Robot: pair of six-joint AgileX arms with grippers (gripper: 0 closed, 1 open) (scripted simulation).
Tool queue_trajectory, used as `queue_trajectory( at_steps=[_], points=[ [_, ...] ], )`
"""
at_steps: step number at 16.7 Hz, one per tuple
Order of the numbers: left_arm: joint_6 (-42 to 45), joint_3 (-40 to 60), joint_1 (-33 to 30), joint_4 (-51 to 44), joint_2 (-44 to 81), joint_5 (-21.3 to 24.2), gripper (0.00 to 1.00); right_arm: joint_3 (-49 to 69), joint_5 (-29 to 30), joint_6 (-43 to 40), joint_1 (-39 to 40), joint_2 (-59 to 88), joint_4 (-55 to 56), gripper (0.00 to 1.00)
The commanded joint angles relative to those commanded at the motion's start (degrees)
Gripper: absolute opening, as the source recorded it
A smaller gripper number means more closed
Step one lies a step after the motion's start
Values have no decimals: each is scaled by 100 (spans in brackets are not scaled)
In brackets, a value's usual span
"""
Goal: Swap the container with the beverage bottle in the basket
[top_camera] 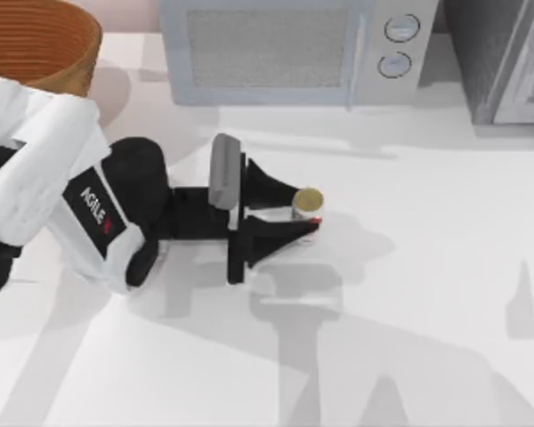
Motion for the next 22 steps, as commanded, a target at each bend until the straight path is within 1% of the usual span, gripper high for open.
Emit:
queue_trajectory(
  at_steps=[10,11,20,22],
  points=[
    [0,0,0,0,0,0,98,0,0,0,0,0,0,100],
    [0,0,0,0,0,0,100,0,0,0,0,0,0,100],
    [0,-2,19,-1,0,-1,100,0,0,0,0,0,0,100],
    [-41,-136,100,-167,-173,-142,100,0,0,0,0,0,0,100]
  ],
)
